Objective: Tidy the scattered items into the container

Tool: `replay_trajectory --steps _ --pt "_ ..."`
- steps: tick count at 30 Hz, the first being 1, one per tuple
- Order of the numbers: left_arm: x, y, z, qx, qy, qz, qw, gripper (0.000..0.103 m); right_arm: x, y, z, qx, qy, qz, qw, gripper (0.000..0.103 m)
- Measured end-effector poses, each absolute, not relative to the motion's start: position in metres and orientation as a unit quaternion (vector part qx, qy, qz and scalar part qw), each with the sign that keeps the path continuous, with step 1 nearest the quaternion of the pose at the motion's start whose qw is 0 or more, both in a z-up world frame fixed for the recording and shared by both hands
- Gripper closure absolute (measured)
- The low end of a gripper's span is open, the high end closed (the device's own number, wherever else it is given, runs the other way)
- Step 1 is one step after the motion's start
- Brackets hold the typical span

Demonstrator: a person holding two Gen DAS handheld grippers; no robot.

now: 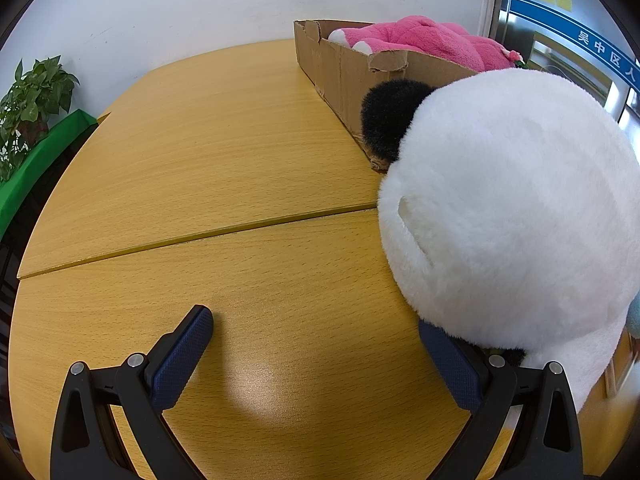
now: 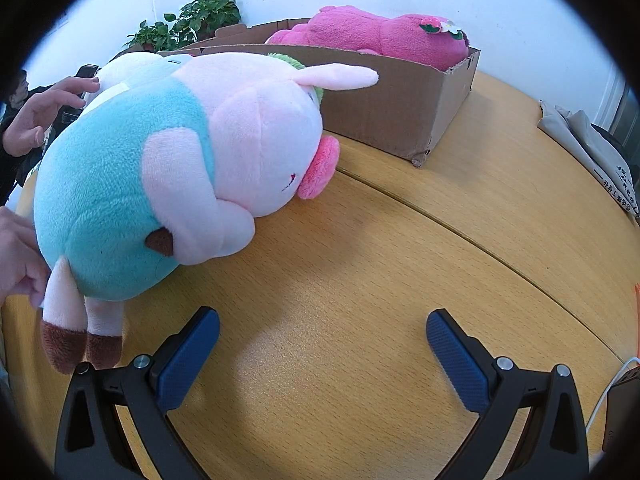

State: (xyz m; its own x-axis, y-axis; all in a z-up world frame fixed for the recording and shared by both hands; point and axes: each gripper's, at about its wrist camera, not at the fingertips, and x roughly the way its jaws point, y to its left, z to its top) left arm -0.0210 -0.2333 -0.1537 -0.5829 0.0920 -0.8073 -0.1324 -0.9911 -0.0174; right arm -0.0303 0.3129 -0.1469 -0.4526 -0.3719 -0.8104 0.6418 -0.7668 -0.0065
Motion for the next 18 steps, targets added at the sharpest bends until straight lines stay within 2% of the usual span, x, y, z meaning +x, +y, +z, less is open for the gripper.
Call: replay_trajectory --steps 18 --pt "-0.0310 -0.2382 -0.1528 -0.452 0.022 0.889 0.063 0.000 -0.0301 0.3131 -0.1469 0.427 0.158 -0.837 0.303 0.000"
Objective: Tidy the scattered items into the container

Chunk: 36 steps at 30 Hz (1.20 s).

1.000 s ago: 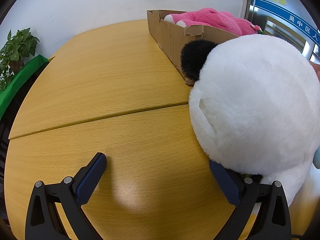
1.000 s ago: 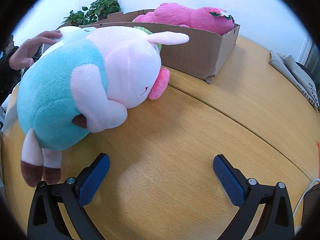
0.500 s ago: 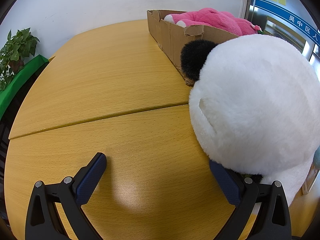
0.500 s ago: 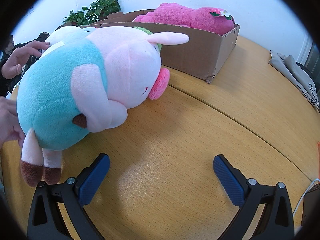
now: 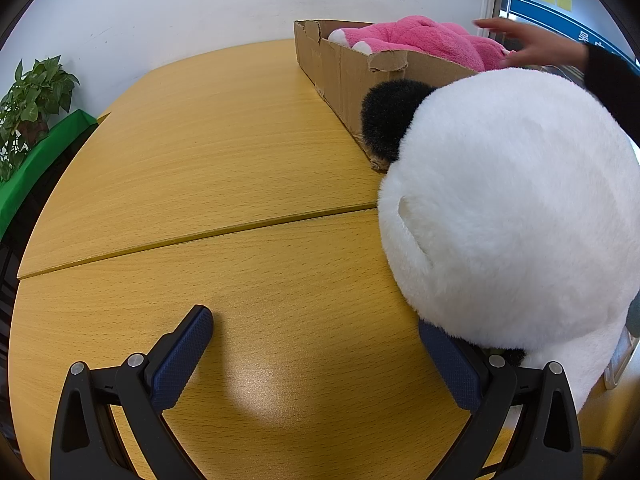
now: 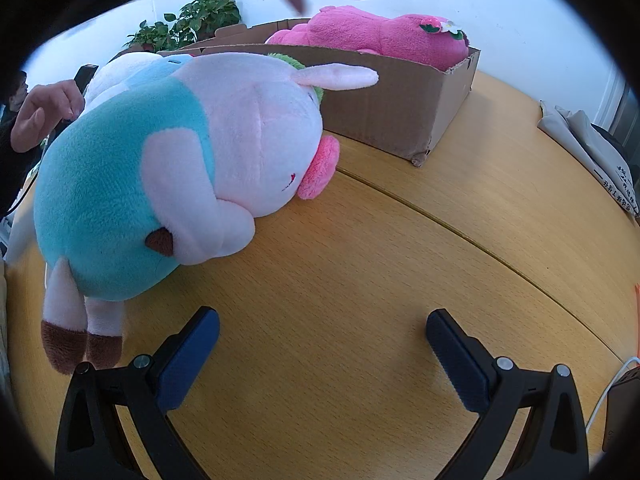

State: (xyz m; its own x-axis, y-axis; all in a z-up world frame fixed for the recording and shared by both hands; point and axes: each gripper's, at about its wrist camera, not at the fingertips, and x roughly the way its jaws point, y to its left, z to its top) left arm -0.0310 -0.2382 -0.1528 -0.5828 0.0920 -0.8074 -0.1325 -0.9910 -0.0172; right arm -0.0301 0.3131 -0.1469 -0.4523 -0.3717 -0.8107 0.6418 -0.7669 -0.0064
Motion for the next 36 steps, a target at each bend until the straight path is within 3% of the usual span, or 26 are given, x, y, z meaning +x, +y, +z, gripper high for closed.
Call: replay_trajectory --steps 36 --pt "-0.047 -0.246 -0.148 -0.452 0.022 0.889 0.063 0.000 -0.029 0.315 -0.147 0.427 0.158 -0.837 0.302 0.000"
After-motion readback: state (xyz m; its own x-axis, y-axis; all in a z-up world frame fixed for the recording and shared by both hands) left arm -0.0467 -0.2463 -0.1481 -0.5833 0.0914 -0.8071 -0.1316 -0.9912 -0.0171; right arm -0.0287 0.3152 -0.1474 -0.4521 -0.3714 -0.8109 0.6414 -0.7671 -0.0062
